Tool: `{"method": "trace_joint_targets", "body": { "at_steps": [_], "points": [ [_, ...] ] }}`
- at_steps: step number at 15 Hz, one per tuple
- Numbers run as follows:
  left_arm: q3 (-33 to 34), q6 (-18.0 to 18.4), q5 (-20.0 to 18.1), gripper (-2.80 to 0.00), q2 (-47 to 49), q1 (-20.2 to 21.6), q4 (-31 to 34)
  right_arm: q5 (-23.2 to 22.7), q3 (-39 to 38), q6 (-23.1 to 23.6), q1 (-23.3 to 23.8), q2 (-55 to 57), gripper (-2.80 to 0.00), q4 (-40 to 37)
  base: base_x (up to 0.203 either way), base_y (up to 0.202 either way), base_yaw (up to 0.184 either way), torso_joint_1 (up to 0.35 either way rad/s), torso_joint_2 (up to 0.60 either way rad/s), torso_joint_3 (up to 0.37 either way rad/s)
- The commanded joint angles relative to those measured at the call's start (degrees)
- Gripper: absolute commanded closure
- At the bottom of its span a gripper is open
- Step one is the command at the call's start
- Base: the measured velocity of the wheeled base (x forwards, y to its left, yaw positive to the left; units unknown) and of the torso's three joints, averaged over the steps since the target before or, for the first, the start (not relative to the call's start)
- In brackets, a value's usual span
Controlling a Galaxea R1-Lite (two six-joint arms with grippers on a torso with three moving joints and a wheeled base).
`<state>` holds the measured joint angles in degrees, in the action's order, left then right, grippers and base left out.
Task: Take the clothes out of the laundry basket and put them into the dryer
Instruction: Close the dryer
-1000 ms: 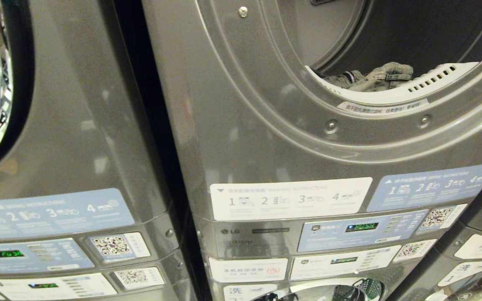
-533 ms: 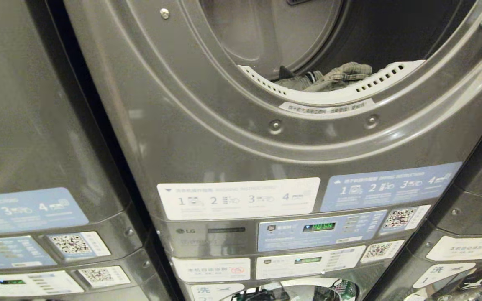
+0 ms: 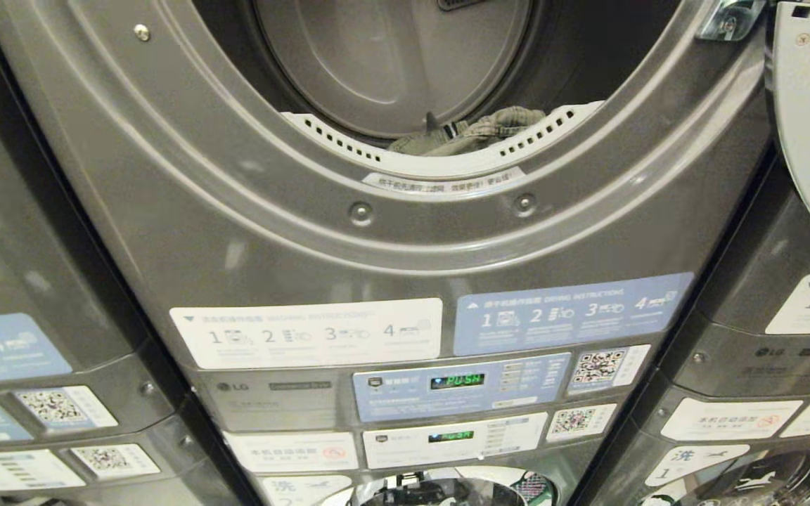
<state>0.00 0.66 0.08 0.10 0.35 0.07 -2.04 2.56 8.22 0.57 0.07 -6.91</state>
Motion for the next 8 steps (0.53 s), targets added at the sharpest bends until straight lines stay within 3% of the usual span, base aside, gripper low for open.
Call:
{"method": "trace_joint_targets", "body": {
  "at_steps": [1,4,8],
  "points": [
    [0.1,0.0,0.0,0.00,0.0,0.0,0.0,0.0,0.0,0.0,0.0,0.0,0.00,0.0,0.000,-0.082,-0.001,-0.002,0.01,0.001],
    [0.1,-0.4,0.1,0.00,0.0,0.0,0.0,0.0,0.0,0.0,0.0,0.0,0.00,0.0,0.000,0.000,0.000,0.000,0.00,0.000],
    [0.1,-0.4,0.1,0.00,0.0,0.0,0.0,0.0,0.0,0.0,0.0,0.0,0.00,0.0,-0.164,0.002,-0.003,0.002,0.01,-0.001]
  ]
}}
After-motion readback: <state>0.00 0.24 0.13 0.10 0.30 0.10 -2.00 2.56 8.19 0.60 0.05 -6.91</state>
